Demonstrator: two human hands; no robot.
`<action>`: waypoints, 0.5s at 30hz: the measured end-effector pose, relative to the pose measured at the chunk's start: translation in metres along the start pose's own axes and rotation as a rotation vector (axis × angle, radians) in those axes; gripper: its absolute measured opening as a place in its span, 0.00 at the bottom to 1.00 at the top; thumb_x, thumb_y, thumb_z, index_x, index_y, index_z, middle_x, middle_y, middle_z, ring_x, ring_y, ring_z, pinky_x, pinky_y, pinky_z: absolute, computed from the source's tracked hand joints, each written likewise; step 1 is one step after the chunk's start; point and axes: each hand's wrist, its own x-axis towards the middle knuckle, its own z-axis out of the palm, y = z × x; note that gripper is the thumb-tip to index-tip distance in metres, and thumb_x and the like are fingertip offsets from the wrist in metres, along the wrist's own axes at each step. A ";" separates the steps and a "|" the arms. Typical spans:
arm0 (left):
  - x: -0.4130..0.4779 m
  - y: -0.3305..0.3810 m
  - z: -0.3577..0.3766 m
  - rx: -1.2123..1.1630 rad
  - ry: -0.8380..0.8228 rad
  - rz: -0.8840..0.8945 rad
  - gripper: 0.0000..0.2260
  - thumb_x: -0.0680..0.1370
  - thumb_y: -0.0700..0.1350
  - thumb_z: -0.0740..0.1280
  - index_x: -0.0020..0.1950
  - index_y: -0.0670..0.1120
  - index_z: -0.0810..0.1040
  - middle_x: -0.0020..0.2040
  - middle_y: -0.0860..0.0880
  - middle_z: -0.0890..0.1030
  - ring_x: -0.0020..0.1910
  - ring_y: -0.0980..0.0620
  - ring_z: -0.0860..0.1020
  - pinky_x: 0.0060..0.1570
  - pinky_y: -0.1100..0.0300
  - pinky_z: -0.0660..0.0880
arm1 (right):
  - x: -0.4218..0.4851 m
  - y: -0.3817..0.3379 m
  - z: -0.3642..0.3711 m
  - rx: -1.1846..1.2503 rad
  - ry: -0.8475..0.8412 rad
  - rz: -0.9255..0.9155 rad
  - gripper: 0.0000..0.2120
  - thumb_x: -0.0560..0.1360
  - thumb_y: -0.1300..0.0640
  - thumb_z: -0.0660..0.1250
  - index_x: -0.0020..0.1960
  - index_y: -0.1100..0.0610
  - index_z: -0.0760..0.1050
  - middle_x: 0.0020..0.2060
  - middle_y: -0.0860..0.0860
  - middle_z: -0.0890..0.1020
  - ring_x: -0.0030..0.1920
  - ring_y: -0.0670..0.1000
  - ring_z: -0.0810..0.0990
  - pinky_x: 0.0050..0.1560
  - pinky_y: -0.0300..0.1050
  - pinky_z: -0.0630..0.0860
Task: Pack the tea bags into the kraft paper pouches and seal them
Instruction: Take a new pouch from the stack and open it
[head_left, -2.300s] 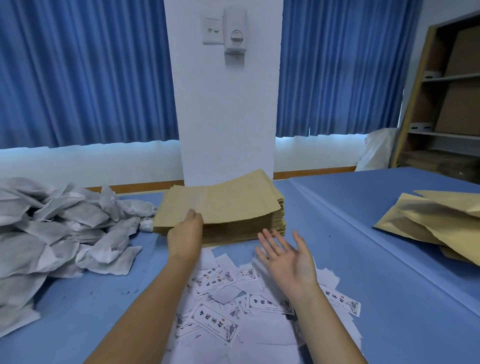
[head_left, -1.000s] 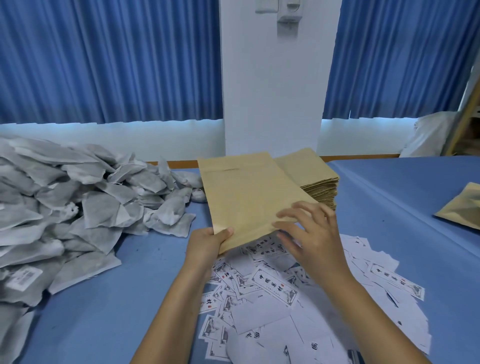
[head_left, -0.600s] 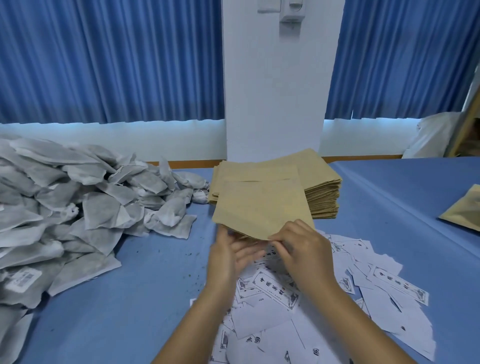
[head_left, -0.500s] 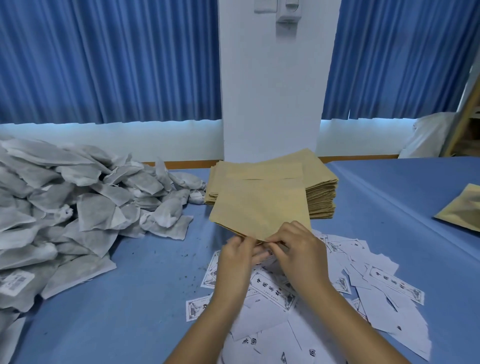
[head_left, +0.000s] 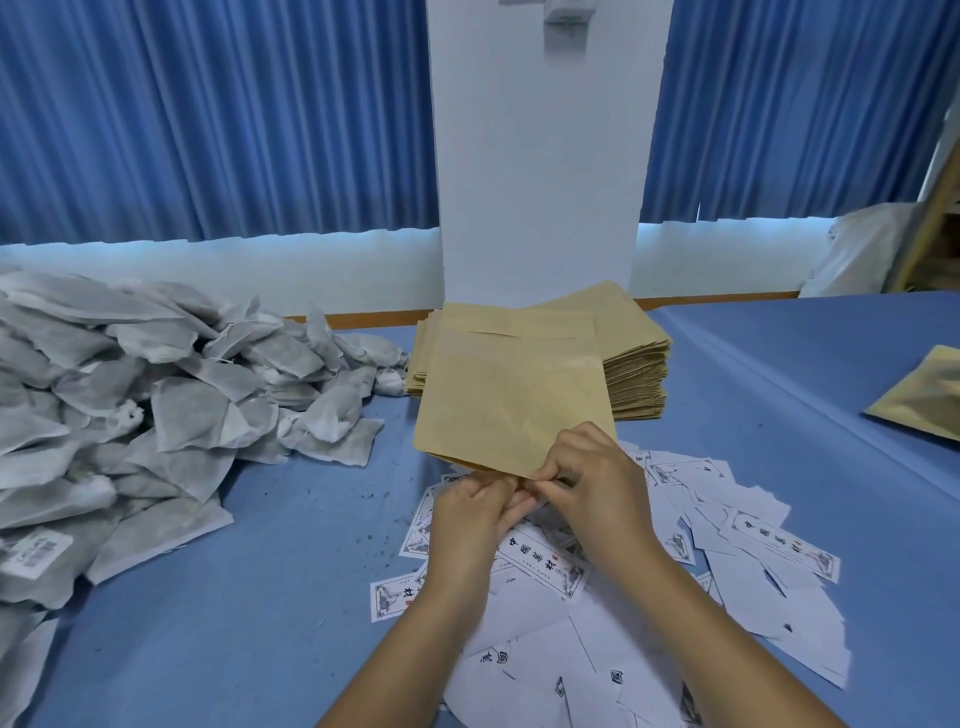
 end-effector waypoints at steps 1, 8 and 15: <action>0.001 0.000 -0.001 -0.001 0.002 -0.004 0.06 0.77 0.33 0.64 0.48 0.31 0.78 0.44 0.35 0.83 0.47 0.45 0.84 0.43 0.64 0.79 | 0.001 -0.001 0.000 0.003 -0.015 -0.014 0.12 0.61 0.66 0.78 0.29 0.57 0.75 0.29 0.45 0.75 0.41 0.42 0.70 0.32 0.35 0.64; -0.002 0.000 0.001 0.233 0.046 0.149 0.01 0.76 0.35 0.67 0.44 0.40 0.77 0.36 0.44 0.84 0.39 0.51 0.84 0.35 0.69 0.76 | 0.002 -0.002 -0.001 0.051 -0.047 0.014 0.12 0.63 0.66 0.77 0.29 0.58 0.74 0.31 0.46 0.75 0.42 0.51 0.72 0.42 0.43 0.66; 0.000 0.003 0.003 0.157 0.046 0.095 0.09 0.79 0.39 0.61 0.49 0.36 0.78 0.41 0.40 0.84 0.41 0.44 0.84 0.34 0.64 0.79 | 0.002 -0.003 0.000 0.067 -0.046 0.048 0.12 0.63 0.65 0.77 0.29 0.58 0.75 0.31 0.41 0.72 0.43 0.51 0.71 0.45 0.42 0.65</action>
